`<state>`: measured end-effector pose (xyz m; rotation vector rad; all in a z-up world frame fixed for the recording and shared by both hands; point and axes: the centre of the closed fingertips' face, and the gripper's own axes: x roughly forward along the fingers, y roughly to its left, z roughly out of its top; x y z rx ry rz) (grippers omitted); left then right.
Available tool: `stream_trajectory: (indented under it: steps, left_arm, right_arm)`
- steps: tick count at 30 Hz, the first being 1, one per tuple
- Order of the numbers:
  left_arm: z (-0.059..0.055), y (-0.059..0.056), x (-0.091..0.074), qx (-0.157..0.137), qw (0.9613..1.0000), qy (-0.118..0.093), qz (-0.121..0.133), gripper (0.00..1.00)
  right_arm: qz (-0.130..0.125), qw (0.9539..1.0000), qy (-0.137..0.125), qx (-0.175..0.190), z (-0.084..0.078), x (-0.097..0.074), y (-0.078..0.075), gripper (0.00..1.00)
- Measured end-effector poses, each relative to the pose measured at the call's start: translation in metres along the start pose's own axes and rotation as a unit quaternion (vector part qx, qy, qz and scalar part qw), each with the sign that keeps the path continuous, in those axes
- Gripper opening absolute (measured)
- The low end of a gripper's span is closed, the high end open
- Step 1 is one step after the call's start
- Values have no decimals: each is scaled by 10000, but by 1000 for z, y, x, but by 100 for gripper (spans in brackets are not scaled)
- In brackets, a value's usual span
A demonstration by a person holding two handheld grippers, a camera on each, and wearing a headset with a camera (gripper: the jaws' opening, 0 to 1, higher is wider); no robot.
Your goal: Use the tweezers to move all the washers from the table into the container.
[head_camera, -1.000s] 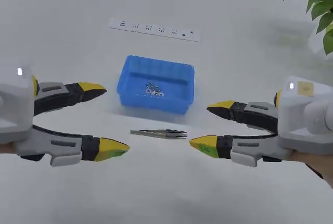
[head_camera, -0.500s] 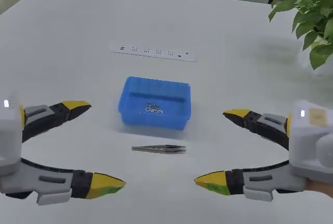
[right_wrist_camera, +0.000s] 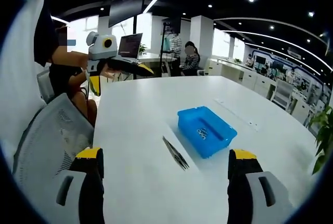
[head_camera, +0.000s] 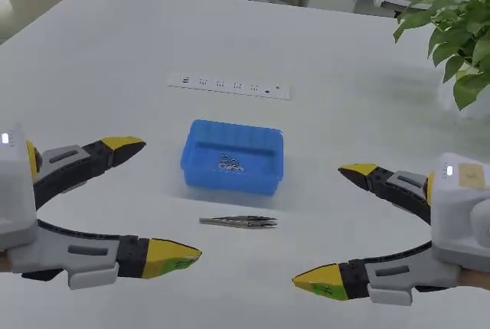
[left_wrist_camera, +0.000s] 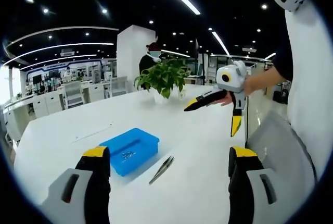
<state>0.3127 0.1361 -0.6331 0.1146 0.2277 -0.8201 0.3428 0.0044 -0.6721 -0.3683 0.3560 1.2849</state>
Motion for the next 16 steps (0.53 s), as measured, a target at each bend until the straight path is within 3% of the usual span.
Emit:
stream_trajectory:
  steps: [10, 14, 16]
  left_arm:
    - [3, -5, -3, -13, 9999, -74, 84, 100]
    - [8, -6, -4, 42, 9995, -240, 212, 100]
    - [13, -4, -4, 37, 9983, -434, 396, 100]
  right_arm:
    - [-16, 9999, -87, 134, 3, -7, 1, 100]
    - [-23, 9998, -107, 160, 4, -9, 2, 100]
    - [-13, 9997, -131, 190, 5, -9, 3, 100]
